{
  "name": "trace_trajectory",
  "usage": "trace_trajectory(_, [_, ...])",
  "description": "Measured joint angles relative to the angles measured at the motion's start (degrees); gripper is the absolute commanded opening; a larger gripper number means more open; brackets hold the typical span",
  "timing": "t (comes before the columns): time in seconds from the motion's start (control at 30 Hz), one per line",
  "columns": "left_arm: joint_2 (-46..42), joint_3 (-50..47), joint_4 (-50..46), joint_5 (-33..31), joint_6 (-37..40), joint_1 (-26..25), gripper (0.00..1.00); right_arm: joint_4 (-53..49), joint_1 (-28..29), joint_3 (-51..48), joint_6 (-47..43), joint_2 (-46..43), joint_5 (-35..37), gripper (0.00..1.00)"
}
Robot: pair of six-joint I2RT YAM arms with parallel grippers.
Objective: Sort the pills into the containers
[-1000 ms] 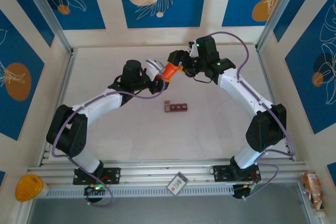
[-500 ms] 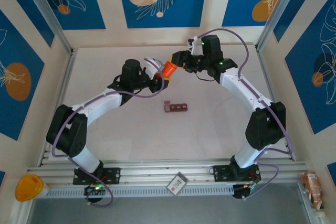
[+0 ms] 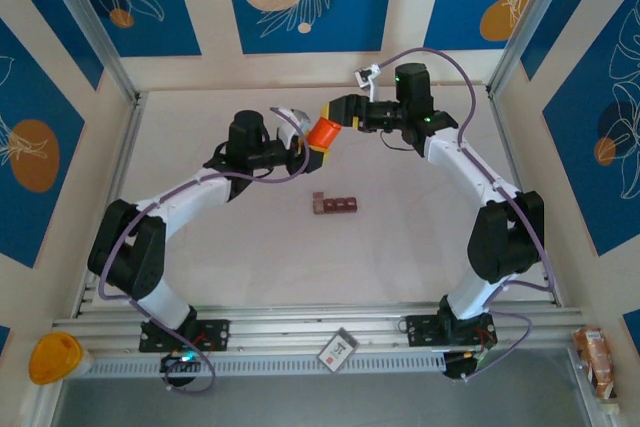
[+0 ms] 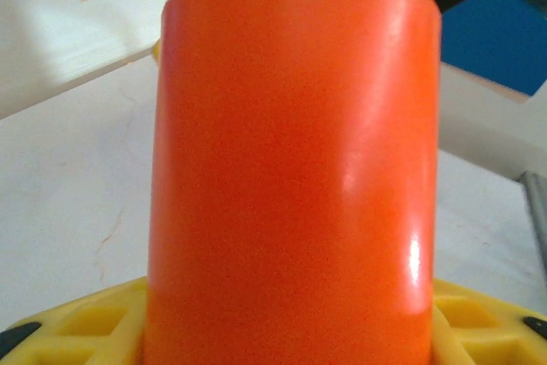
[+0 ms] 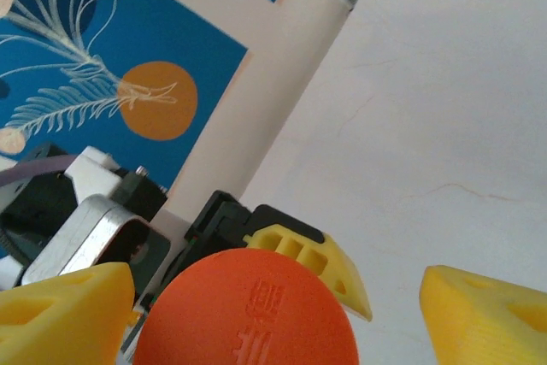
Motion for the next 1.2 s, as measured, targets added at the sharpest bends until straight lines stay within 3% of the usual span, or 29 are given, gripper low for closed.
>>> trace_trajectory(0.37, [0.0, -0.13, -3.52, -12.57, 9.25, -0.55, 0.0, -9.38, 1.11, 0.07, 14.88, -3.19, 20.09, 0.91])
trace_trajectory(0.77, [0.0, -0.17, -4.98, -15.69, 12.2, -1.53, 0.0, -11.15, 7.1, 4.48, 18.21, 0.94, 24.85, 0.89])
trace_trajectory(1.03, [0.0, -0.17, -5.86, -15.72, 12.2, -1.99, 0.0, -11.69, 8.22, 5.31, 18.21, 1.97, 25.53, 0.77])
trace_trajectory(1.2, [0.0, -0.17, -6.01, -15.72, 12.17, -2.03, 0.0, -11.78, 8.35, 5.29, 17.94, 1.97, 26.36, 0.6])
